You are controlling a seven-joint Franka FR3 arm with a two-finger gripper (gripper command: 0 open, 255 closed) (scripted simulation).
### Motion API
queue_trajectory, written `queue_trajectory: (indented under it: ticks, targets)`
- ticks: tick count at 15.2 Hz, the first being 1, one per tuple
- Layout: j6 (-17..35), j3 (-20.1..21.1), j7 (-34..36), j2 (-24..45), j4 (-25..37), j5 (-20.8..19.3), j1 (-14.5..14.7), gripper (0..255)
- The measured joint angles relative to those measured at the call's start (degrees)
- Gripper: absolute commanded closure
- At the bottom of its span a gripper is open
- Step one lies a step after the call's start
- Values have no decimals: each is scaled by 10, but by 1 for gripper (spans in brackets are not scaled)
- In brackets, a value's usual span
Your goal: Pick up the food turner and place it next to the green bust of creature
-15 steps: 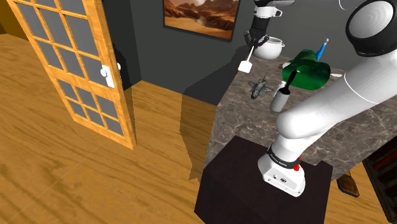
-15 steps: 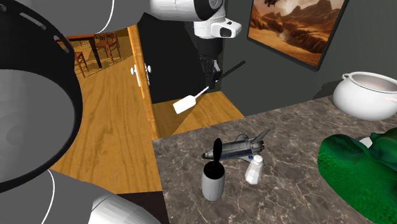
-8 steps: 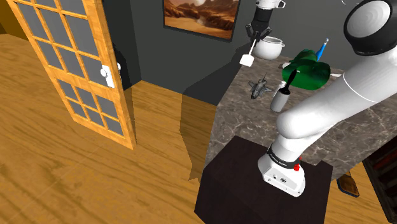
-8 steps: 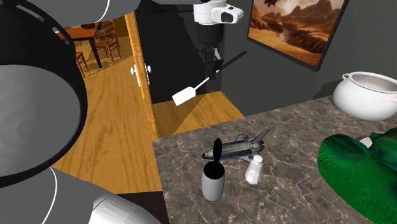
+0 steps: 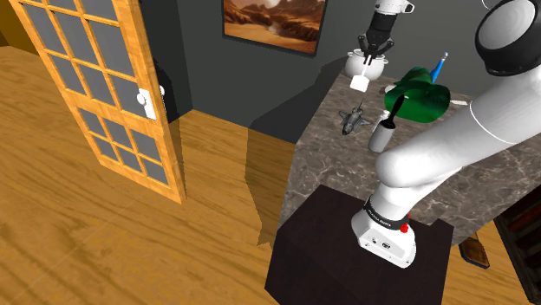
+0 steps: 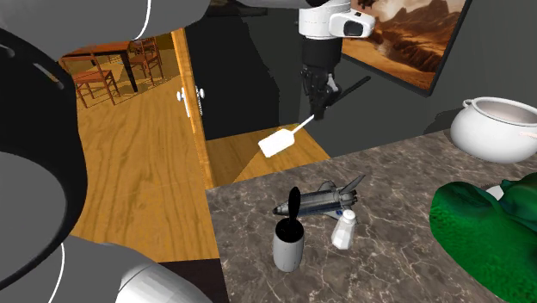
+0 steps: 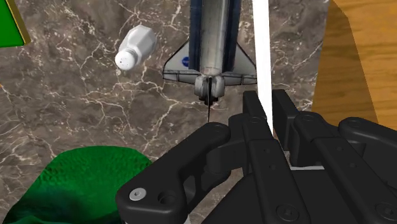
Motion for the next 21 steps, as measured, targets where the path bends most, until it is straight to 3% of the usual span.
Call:
queue_trajectory:
  ticks: [11,18,21]
  targets:
    - [6,-115,-161,24,32,-20,-51,255]
    - [2,-196,-277,79,96,-8,-81,255]
    - [22,-210,-297,92,89,-3,-86,255]
